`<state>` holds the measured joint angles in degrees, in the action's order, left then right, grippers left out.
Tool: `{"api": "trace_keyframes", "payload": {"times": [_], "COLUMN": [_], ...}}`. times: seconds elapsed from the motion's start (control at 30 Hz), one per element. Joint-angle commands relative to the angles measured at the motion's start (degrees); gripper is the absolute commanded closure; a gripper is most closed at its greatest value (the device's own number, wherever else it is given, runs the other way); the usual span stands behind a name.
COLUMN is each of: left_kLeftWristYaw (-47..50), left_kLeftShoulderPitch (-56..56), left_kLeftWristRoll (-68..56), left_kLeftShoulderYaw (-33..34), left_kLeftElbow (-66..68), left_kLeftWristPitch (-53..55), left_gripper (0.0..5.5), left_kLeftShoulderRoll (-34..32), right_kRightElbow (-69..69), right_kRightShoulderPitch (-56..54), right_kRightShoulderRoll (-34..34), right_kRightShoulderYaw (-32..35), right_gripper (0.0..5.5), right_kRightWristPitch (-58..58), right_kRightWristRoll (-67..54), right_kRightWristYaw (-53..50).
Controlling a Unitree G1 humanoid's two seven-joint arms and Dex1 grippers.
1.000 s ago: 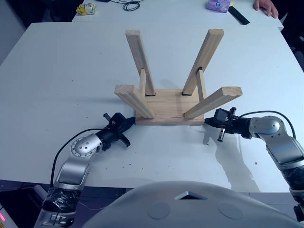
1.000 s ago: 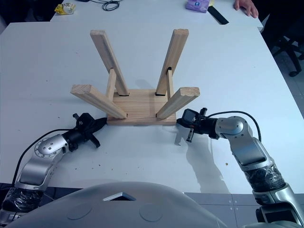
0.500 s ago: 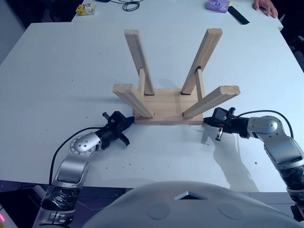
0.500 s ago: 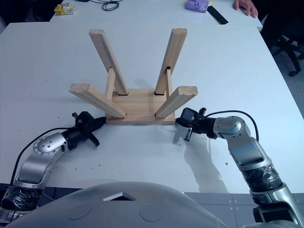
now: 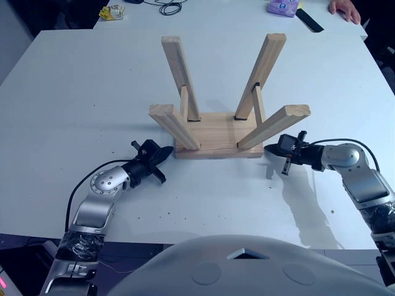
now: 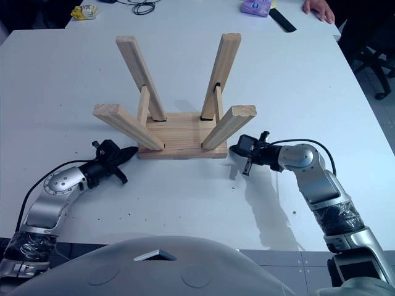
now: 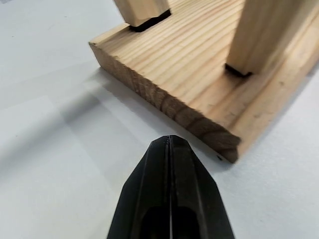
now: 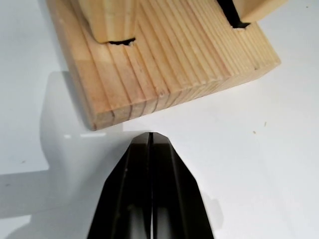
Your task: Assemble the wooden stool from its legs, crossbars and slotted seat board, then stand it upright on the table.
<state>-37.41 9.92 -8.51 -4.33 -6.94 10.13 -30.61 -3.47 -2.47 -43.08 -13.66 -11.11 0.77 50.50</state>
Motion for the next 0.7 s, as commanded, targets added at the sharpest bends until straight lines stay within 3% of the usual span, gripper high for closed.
{"api": "trace_keyframes", "payload": {"times": [0.03, 0.3, 0.7], "left_kLeftWristYaw": [-0.5, -5.6, -3.4], "left_kLeftShoulderPitch": [-0.1, 3.9, 14.6], "left_kLeftWristRoll": [1.0, -3.4, -15.1], "left_kLeftShoulderYaw": [-3.0, -5.0, 4.5], "left_kLeftElbow": [0.2, -8.2, -32.5], "left_kLeftWristPitch": [1.0, 5.3, 16.5], "left_gripper": [5.47, 5.47, 5.47], "left_kLeftShoulderRoll": [1.4, -0.9, -4.2], "right_kRightElbow": [0.2, -8.0, -28.6], "right_kRightShoulderPitch": [2.4, 3.2, 10.8], "right_kRightShoulderRoll": [1.4, 2.3, -5.0], "right_kRightShoulderYaw": [-3.8, -2.9, 8.9], "right_gripper": [5.5, 5.5, 5.5], "right_kRightWristPitch": [-2.4, -7.9, -18.1], "right_kRightWristRoll": [1.9, -5.3, -20.5], "right_kRightWristYaw": [0.5, 3.8, 10.3]}}
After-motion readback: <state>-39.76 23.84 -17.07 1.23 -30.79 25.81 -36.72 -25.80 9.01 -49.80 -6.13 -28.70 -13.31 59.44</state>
